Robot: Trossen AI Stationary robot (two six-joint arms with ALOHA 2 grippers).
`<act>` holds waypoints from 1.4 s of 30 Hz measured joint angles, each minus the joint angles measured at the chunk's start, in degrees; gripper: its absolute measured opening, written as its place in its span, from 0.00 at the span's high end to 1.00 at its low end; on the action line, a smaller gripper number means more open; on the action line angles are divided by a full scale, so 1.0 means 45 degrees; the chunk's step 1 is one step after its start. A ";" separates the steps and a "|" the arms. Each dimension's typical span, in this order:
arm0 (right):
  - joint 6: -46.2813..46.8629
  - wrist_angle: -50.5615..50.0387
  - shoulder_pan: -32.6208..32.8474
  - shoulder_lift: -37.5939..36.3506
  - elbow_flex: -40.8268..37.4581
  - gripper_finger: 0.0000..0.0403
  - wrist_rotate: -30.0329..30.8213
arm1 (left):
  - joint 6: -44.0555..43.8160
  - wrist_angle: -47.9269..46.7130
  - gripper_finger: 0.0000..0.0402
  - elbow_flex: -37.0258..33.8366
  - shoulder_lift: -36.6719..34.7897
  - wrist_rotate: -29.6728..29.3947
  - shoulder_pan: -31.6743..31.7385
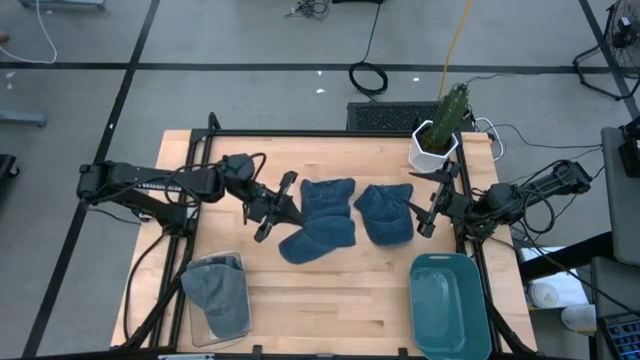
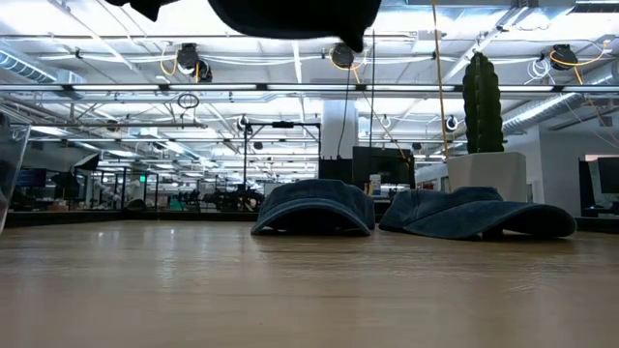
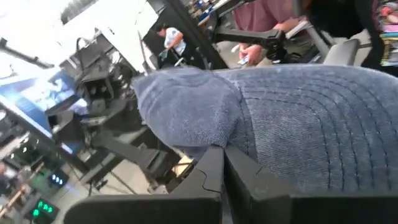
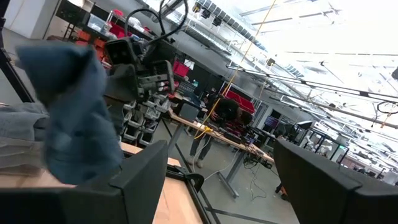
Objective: Pick & Place hat
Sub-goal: Put the left blue cap into the blue bin
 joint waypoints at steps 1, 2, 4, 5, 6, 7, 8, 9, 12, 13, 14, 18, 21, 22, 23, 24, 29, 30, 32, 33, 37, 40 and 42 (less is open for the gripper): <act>0.0000 0.0002 0.0000 0.0000 0.0002 0.31 0.0000 | 0.0083 0.0002 1.00 0.0000 0.0000 0.0000 -0.0092; 0.0000 0.0001 0.0000 0.0000 0.0001 0.31 0.0000 | 0.0093 0.0002 1.00 0.0000 0.0007 0.0000 -0.0175; 0.0000 0.0000 0.0001 0.0000 0.0000 0.31 0.0000 | 0.0128 0.0012 1.00 -0.0005 -0.0072 -0.0035 -0.0322; 0.0000 0.0000 0.0001 0.0000 0.0000 0.31 0.0000 | 0.0189 0.0064 1.00 -0.0005 -0.0121 -0.0041 -0.0360; 0.0000 0.0000 0.0002 0.0000 0.0000 0.31 0.0000 | 0.0273 0.0154 1.00 0.0002 -0.0144 -0.0044 -0.0403; 0.0000 0.0002 0.0000 0.0000 0.0000 0.31 0.0003 | 0.0321 0.0159 1.00 0.0005 -0.0151 -0.0039 -0.0412; 0.0000 0.0000 0.0001 0.0000 0.0000 0.31 0.0001 | 0.0317 0.0119 1.00 0.0005 -0.0136 -0.0044 -0.0408; 0.0000 0.0000 0.0000 0.0000 0.0000 0.31 0.0000 | 0.0274 0.0047 1.00 0.0005 -0.0115 -0.0044 -0.0413; 0.0003 0.0126 0.0001 0.0004 0.0000 0.31 -0.0049 | 0.0036 -0.0048 1.00 0.0000 -0.0121 -0.0125 -0.0311; 0.0012 0.0321 0.0000 0.0030 0.0000 0.31 -0.0149 | -0.0084 -0.0092 1.00 0.0000 -0.0126 -0.0300 -0.0296; 0.0128 0.0578 0.0000 0.0070 0.0005 0.31 -0.0363 | -0.0217 -0.0167 1.00 0.0000 -0.0126 -0.0491 -0.0296; 0.2257 0.0613 0.0009 0.0087 0.0005 0.31 -0.1099 | -0.0627 -0.0347 1.00 -0.0005 -0.0117 -0.0676 -0.0344; 0.3846 0.0209 0.0013 0.0220 0.0005 0.31 -0.1343 | -0.0595 -0.0386 1.00 -0.0004 -0.0117 -0.0656 -0.0620; 0.4290 0.0025 0.0011 0.0282 0.0005 0.31 -0.1345 | -0.0596 -0.0399 1.00 -0.0005 -0.0117 -0.0703 -0.0735; 0.4531 -0.0068 0.0009 0.0374 0.0005 0.31 -0.1343 | -0.0599 -0.0398 1.00 -0.0005 -0.0117 -0.0800 -0.0865; 0.4631 -0.0080 0.0009 0.0480 0.0005 0.31 -0.1343 | -0.0612 -0.0391 1.00 -0.0005 -0.0117 -0.0862 -0.0994; 0.4619 0.0180 0.0009 0.0981 0.0005 0.31 -0.0868 | -0.0630 -0.0297 1.00 -0.0005 -0.0117 -0.1137 -0.1513; 0.4634 0.0182 0.0009 0.1098 0.0005 0.31 -0.0727 | -0.0627 -0.0294 1.00 -0.0005 -0.0117 -0.1333 -0.1580; 0.4903 0.0194 0.0005 0.1395 0.0005 0.31 -0.0676 | -0.0639 -0.0318 1.00 -0.0002 -0.0117 -0.1790 -0.1656; 0.5124 0.0200 0.0005 0.1556 0.0005 0.31 -0.0690 | -0.0708 -0.0332 1.00 -0.0004 -0.0117 -0.1952 -0.1656; 0.5590 0.1020 0.0005 0.2416 0.0005 0.31 -0.0676 | -0.0839 -0.0367 1.00 -0.0002 -0.0117 -0.2073 -0.1651; 0.5343 0.1728 0.0000 0.3070 0.0005 0.31 -0.0674 | -0.0844 -0.0410 1.00 -0.0005 -0.0117 -0.2074 -0.1651; 0.5353 0.1742 0.0000 0.3473 0.0005 0.31 -0.0885 | -0.0794 -0.0466 1.00 -0.0005 -0.0117 -0.2068 -0.1656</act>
